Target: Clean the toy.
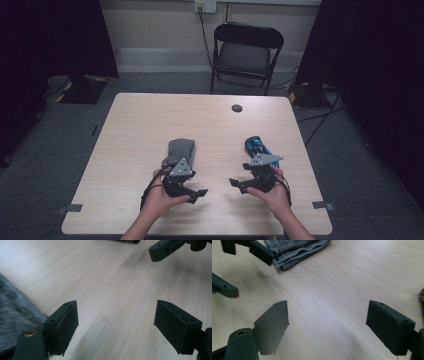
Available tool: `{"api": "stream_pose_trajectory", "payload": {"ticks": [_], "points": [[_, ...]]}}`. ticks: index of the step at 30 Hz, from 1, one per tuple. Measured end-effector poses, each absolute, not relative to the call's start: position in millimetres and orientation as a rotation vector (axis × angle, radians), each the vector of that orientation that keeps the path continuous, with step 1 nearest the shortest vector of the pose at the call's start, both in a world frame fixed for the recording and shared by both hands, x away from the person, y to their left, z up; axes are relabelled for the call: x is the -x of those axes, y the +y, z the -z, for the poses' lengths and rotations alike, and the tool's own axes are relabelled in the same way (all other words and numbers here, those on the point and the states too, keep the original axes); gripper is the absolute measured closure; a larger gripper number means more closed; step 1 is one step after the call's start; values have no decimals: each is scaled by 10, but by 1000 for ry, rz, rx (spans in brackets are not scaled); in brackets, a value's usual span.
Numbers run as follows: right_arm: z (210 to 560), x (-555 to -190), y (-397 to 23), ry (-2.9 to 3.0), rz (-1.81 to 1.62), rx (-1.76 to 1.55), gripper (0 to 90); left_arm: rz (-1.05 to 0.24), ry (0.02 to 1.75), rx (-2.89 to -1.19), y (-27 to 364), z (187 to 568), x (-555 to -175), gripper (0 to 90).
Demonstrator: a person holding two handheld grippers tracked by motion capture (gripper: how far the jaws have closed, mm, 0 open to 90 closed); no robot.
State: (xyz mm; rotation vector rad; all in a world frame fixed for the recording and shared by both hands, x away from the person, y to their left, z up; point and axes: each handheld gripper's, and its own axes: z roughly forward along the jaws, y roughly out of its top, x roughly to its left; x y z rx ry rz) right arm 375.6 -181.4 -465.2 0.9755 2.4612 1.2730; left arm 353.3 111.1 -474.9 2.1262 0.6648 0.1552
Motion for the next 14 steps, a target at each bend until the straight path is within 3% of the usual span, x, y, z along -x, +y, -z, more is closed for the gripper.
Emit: {"api": "stream_pose_trajectory", "payload": {"ticks": [14], "points": [[4979,-3561,-1771,2548,-1203,-934,166,-119,617,-2183,962,4997,-3416,181]]}}
